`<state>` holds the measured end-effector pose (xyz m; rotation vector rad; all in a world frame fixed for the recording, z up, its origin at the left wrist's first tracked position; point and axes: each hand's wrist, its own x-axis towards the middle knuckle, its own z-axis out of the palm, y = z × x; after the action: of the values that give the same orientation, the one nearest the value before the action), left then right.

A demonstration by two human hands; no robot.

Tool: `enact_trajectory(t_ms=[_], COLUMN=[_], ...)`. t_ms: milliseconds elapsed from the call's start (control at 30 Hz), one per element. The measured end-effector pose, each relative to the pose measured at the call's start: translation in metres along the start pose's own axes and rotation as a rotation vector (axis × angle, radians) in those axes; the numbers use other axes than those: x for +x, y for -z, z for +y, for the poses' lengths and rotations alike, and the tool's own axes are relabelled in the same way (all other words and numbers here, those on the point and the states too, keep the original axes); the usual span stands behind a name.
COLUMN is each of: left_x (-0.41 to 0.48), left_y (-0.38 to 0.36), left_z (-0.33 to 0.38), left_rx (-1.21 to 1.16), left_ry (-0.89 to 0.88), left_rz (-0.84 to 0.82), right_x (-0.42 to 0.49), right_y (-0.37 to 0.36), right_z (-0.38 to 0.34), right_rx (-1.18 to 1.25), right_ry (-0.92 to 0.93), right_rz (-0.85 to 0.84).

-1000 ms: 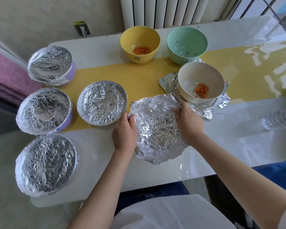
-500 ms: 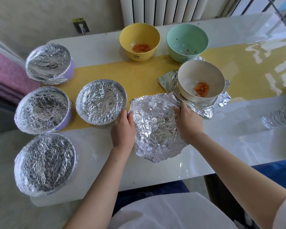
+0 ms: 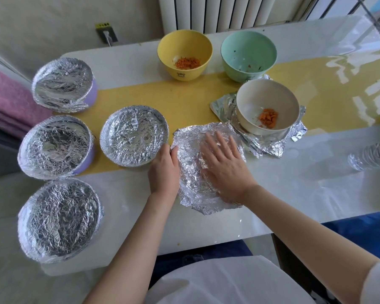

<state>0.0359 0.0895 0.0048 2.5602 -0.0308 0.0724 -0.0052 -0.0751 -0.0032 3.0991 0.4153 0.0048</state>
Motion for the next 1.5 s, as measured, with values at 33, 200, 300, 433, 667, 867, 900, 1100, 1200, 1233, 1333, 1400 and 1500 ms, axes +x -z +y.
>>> enact_trajectory(t_ms=[33,200,300,433,667,867,900,1100,1200,1233,1333,1400,1500], left_x=[0.0,-0.002,-0.008,-0.017,-0.003,0.007,0.009,0.01,0.009,0.009,0.01,0.011,0.013], left_y=[0.0,0.003,0.007,-0.008,-0.026,-0.017,-0.015,-0.018,-0.017,-0.016,-0.016,-0.016,-0.014], left_z=[0.0,0.003,0.012,0.019,0.004,0.006,0.005,-0.002,0.0,0.0,0.0,-0.001,-0.001], left_rx=[-0.002,-0.013,-0.031,0.063,0.362,-0.084,-0.199,-0.499,-0.556,-0.568,-0.565,-0.482,-0.301], left_ry=[-0.003,-0.005,-0.139,-0.576,-0.511,-0.272,-0.198,-0.025,0.006,0.015,0.027,0.002,-0.096], left_rz=[-0.003,0.073,0.253,0.08,-0.251,-0.244,-0.247,-0.244,-0.253,-0.256,-0.289,-0.328,-0.369], right_x=[0.001,0.003,0.004,0.005,0.005,0.006,0.005,0.006,0.006,0.007,0.007,0.008,0.018], right_y=[-0.005,-0.01,-0.009,-0.008,-0.008,-0.004,-0.003,-0.004,-0.004,-0.004,-0.004,-0.002,0.003], right_z=[0.003,0.004,0.004,0.004,0.007,0.015,0.016,0.017,0.016,0.016,0.017,0.021,0.03], right_rx=[-0.011,-0.024,-0.03,-0.031,0.108,0.541,0.594,0.748,0.776,0.775,0.756,0.753,0.655], right_ry=[-0.04,-0.077,-0.071,-0.073,-0.109,-0.301,-0.335,-0.442,-0.466,-0.469,-0.461,-0.452,-0.364], right_rz=[-0.035,-0.09,-0.08,-0.102,-0.102,0.06,0.095,0.147,0.144,0.139,0.128,0.077,0.027])
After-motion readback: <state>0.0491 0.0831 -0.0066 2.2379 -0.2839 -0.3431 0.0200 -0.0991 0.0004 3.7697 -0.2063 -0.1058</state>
